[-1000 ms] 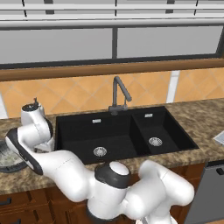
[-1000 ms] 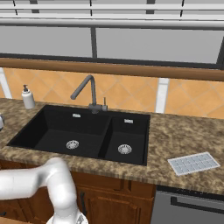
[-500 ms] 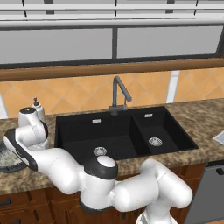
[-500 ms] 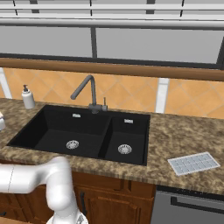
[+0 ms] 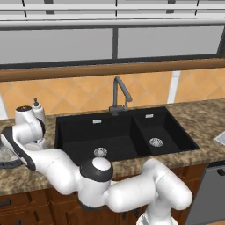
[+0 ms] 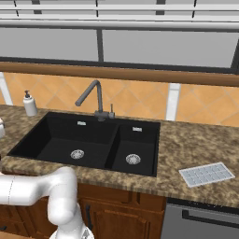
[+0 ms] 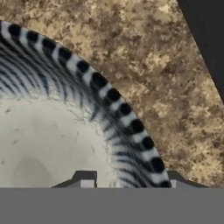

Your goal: Pick the garlic from the sink and place it in the bowl. Then pick the bowl and place it in the microwave. Then close the microwave door and press the start button.

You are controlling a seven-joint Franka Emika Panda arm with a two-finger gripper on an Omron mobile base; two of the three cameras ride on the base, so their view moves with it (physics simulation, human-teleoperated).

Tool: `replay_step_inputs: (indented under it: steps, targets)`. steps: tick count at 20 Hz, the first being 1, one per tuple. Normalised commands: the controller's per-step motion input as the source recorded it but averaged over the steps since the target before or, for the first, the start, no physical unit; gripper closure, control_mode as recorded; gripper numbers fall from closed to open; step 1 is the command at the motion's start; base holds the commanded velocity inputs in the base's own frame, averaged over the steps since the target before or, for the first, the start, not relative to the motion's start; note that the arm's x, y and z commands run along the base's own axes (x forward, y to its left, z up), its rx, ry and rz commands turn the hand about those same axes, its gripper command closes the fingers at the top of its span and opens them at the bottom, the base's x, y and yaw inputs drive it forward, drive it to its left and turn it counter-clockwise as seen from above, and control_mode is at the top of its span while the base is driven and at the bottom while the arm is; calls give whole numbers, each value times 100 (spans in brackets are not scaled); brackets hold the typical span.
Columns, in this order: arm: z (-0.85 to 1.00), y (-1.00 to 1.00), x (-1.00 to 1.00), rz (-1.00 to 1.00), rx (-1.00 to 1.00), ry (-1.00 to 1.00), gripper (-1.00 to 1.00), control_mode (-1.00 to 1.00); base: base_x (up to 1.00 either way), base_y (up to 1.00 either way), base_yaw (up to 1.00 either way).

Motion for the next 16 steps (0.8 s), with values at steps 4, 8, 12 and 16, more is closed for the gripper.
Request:
replay_step_inputs:
  steps: [4, 8, 12, 16]
  targets:
    - [14, -4, -35, 0, 0, -5, 100, -100, 0, 0, 0]
    - [33, -41, -61, 0, 0, -9, 100, -100, 0, 0, 0]
    - [44, -77, -75, -1, 0, -10, 100, -100, 0, 0, 0]
    - [40, -86, -72, -8, 2, -1, 100, -100, 0, 0, 0]
